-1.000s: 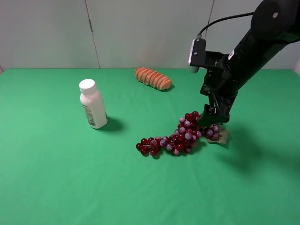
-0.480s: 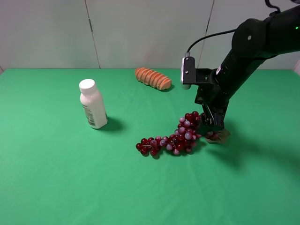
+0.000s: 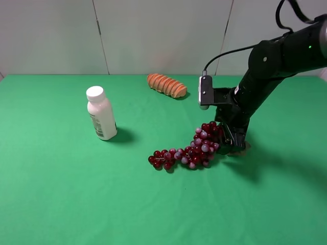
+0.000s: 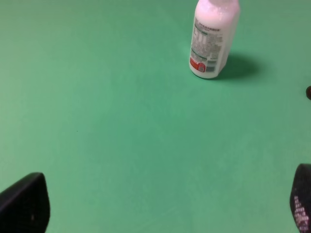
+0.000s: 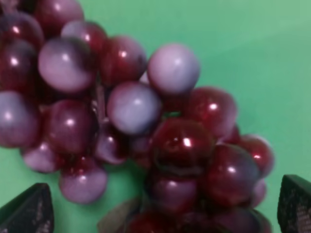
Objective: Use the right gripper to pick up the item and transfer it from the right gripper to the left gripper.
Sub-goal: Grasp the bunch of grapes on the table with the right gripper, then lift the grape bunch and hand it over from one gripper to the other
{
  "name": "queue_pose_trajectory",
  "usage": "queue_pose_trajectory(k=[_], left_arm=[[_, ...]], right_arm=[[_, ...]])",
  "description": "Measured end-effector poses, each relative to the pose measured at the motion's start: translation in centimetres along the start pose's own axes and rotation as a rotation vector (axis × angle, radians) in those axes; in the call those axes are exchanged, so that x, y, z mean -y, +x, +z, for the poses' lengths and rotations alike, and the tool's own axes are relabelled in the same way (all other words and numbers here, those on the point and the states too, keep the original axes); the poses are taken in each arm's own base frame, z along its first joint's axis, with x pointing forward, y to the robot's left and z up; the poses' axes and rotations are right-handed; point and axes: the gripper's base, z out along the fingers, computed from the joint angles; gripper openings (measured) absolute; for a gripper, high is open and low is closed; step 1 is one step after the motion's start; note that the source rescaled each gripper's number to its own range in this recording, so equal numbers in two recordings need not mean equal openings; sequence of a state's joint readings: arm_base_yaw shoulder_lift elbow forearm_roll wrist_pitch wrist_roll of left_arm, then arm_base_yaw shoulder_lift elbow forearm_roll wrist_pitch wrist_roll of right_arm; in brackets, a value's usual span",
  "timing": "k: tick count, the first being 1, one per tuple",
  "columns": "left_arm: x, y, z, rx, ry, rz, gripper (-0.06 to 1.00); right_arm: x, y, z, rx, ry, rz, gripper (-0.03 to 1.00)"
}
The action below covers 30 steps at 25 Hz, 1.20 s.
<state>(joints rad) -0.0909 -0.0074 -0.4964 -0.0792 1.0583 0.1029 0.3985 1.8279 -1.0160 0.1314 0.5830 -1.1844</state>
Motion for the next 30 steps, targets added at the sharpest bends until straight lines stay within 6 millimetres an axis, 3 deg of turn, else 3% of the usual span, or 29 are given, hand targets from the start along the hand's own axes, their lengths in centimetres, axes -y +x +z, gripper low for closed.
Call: queue_pose_trajectory(k=[9, 10, 11, 12, 14, 15, 30], left_arm=[[0.0, 0.0, 0.0, 0.0, 0.0, 0.0, 1.0], [0.0, 0.0, 0.0, 0.0, 0.0, 0.0, 1.0], [0.0, 0.0, 0.0, 0.0, 0.0, 0.0, 1.0], [0.0, 0.0, 0.0, 0.0, 0.0, 0.0, 1.0], [0.0, 0.0, 0.0, 0.0, 0.001, 0.0, 1.0], [0.0, 0.0, 0.0, 0.0, 0.001, 0.0, 1.0], [0.0, 0.0, 0.0, 0.0, 0.001, 0.0, 1.0]], right_arm=[[0.0, 0.2, 1.6, -0.018, -0.011, -0.008, 1.0], [0.1, 0.2, 1.6, -0.02, -0.009, -0.012, 0.96], [0.1, 0.2, 1.6, -0.021, -0.006, -0.016, 0.85], [0.1, 0.3, 1.6, -0.022, -0.002, -0.02, 0.66], [0.2, 0.3, 1.6, -0.022, 0.006, -0.021, 0.15], [0.2, 0.3, 1.6, -0.023, 0.007, -0.017, 0.08], [0.4, 0.2, 1.0, -0.029, 0.007, 0.032, 0.09]])
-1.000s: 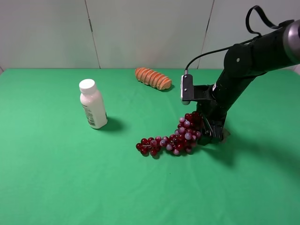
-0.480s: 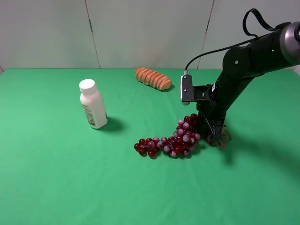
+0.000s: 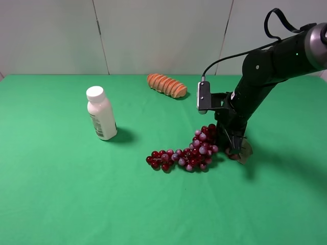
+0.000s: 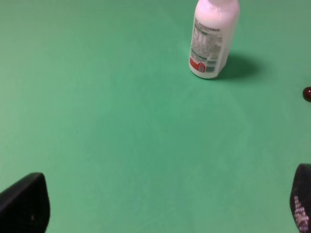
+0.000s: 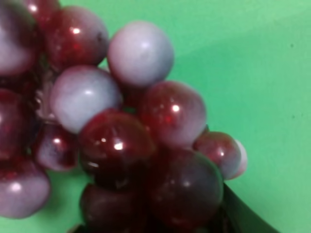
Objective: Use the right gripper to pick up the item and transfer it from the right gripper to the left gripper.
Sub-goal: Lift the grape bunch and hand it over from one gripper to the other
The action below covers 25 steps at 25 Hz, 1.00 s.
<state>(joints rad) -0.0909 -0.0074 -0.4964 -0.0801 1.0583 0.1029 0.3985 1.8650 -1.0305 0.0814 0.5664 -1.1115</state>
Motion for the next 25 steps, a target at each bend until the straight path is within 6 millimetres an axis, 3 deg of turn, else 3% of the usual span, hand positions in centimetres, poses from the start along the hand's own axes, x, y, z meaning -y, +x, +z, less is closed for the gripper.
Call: queue_pose_trajectory(k=[2, 7, 14, 20, 25], left_arm=[[0.0, 0.0, 0.0, 0.0, 0.0, 0.0, 1.0], [0.0, 0.0, 0.0, 0.0, 0.0, 0.0, 1.0], [0.0, 0.0, 0.0, 0.0, 0.0, 0.0, 1.0], [0.0, 0.0, 0.0, 0.0, 0.0, 0.0, 1.0], [0.0, 0.0, 0.0, 0.0, 0.0, 0.0, 1.0]], right_arm=[[0.3, -0.2, -1.1, 0.012, 0.013, 0.066, 0.09], [0.9, -1.1, -6.3, 0.106, 0.093, 0.26, 0.06], [-0.3, -1.1, -13.0, 0.227, 0.166, 0.378, 0.02], [-1.7, -1.2, -17.2, 0.37, 0.192, 0.479, 0.0], [-2.6, -1.3, -19.6, 0.471, 0.196, 0.521, 0.0]])
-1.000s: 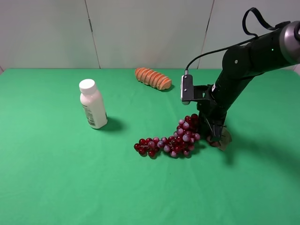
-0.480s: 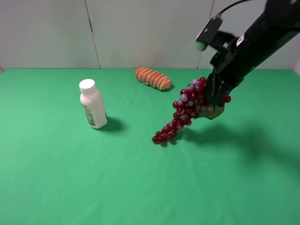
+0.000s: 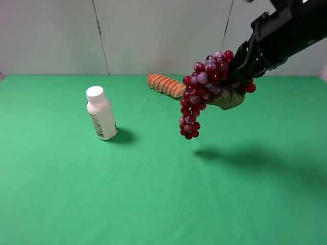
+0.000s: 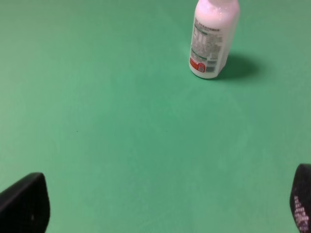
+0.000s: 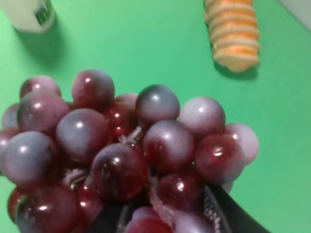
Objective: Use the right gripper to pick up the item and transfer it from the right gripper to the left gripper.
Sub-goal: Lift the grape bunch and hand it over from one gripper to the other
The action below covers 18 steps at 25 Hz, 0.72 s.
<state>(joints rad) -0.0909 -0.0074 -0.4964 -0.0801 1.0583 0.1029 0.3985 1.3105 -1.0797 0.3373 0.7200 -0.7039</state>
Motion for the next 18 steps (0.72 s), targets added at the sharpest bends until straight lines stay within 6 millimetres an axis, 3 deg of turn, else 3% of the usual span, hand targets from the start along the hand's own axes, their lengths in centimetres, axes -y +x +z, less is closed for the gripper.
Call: queue_pose_trajectory(k=[6, 18], left_arm=[[0.0, 0.0, 0.0, 0.0, 0.0, 0.0, 1.0], [0.0, 0.0, 0.0, 0.0, 0.0, 0.0, 1.0]], right_arm=[[-0.7, -0.8, -1.6, 0.096, -0.031, 0.072, 0.0], [-1.0, -1.3, -1.8, 0.152, -0.066, 0.141, 0.0]])
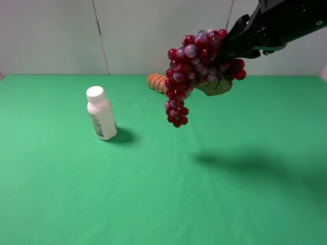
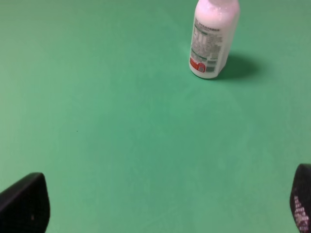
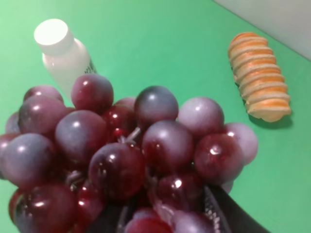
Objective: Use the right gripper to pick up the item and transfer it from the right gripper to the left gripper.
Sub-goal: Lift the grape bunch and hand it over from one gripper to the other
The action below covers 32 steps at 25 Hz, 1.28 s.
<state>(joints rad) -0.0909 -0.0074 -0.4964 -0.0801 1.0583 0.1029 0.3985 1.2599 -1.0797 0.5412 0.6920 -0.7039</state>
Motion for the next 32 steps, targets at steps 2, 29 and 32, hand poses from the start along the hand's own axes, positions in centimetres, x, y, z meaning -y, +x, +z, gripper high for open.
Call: queue_pose_trajectory(k=[2, 29, 32], left_arm=[[0.0, 0.0, 0.0, 0.0, 0.0, 0.0, 1.0], [1.2, -6.7, 6.6, 0.086, 0.229, 0.165, 1.0], [1.9, -7.9, 9.6, 0.045, 0.346, 0.209, 1.0]], right_arm=[[0.0, 0.0, 0.0, 0.004, -0.004, 0.007, 0.0], [-0.1, -0.2, 0.0, 0.02, -0.009, 0.025, 0.0], [-0.1, -0.2, 0.0, 0.02, -0.009, 0.025, 0.0]])
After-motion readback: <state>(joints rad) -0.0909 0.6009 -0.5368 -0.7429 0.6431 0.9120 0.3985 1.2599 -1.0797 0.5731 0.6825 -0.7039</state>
